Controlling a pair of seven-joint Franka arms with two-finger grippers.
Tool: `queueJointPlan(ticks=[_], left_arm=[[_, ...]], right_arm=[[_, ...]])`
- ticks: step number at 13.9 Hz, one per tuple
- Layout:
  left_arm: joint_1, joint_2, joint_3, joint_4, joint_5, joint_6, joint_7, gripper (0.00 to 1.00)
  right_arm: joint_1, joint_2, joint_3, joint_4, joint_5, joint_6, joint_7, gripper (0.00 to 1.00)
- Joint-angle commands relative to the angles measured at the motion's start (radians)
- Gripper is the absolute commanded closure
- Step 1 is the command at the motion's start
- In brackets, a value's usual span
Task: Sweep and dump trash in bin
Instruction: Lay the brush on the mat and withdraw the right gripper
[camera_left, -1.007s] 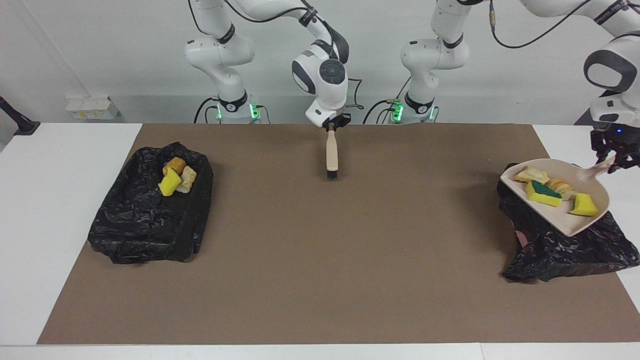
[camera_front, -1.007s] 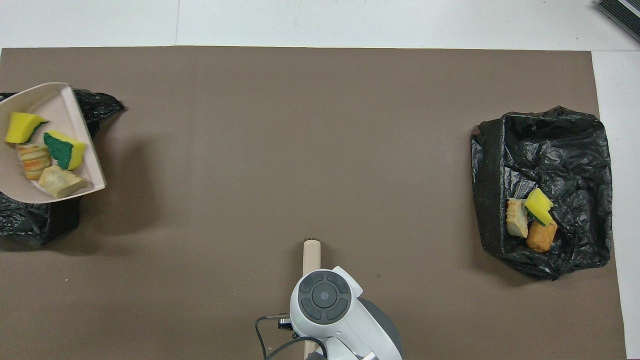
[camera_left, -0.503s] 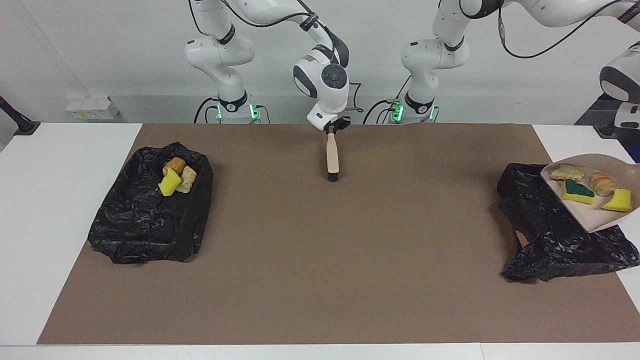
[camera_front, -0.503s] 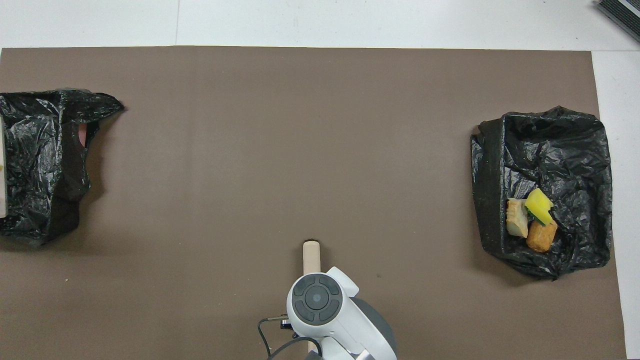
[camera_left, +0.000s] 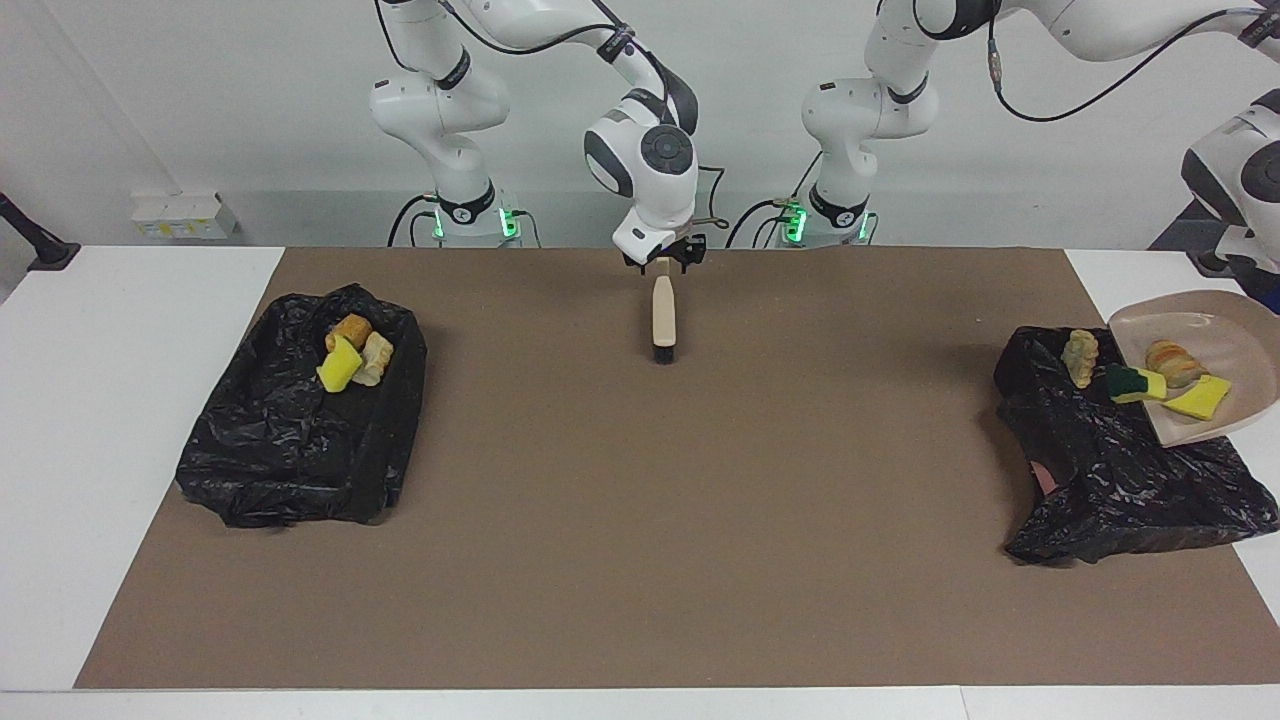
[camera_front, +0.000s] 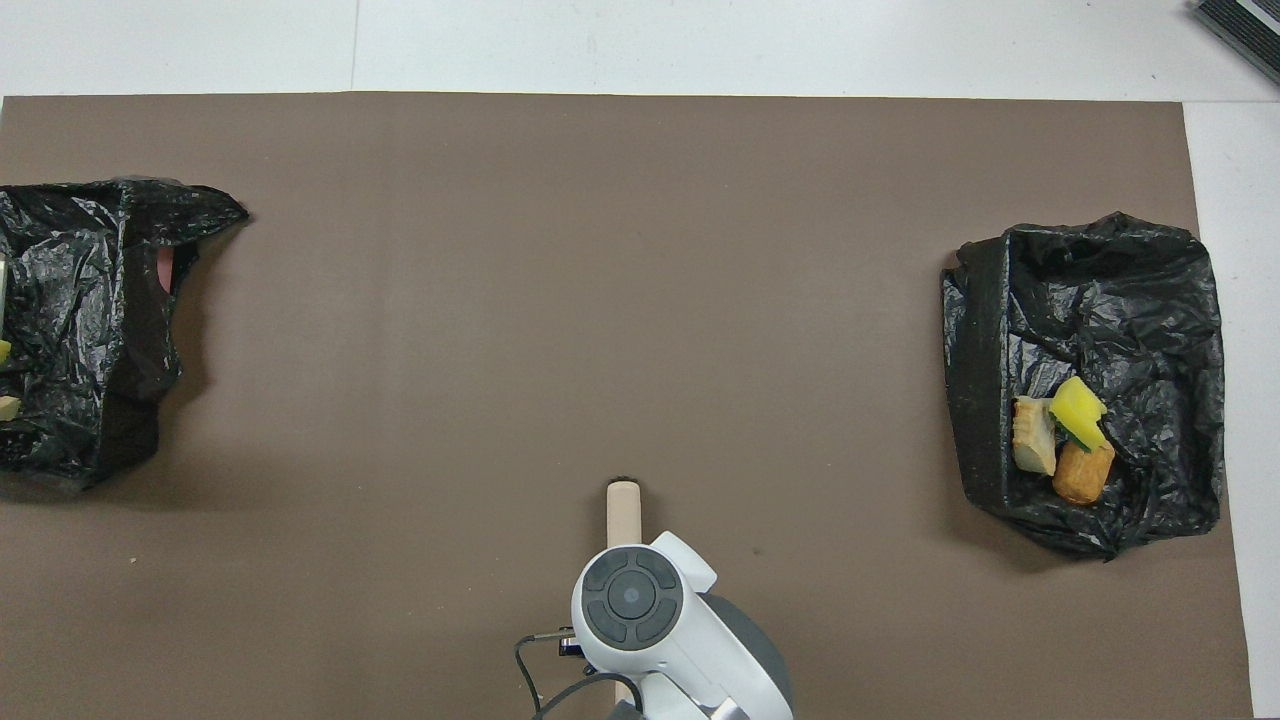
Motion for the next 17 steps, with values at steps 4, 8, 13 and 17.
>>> queueJointPlan(ticks=[4,8,13,17], left_arm=[[-0.024,-0.039,-0.055,0.009,0.233,-0.142,-0.117,1.00],[-0.024,-0.082,-0.152,-0.002,0.351,-0.306,-0.228,1.00],[-0.016,-0.119,-0.302,0.006,0.321,-0.418,-0.301,1.00],[-0.021,-0.116,-0.388,0.012,-0.143,-0.525,-0.567,1.00]], right_arm=[[-0.025,-0.042,-0.248,0.139,-0.124,-0.094,-0.147,0.00],[-0.051,-0.082,-0.432,0.194,-0.165,-0.140,-0.388,0.00],[-0.068,-0.103,-0.634,0.367,-0.168,-0.330,-0.590,0.00],[-0.057,-0.172,-0.736,0.458,-0.242,-0.459,-0.707,0.00]])
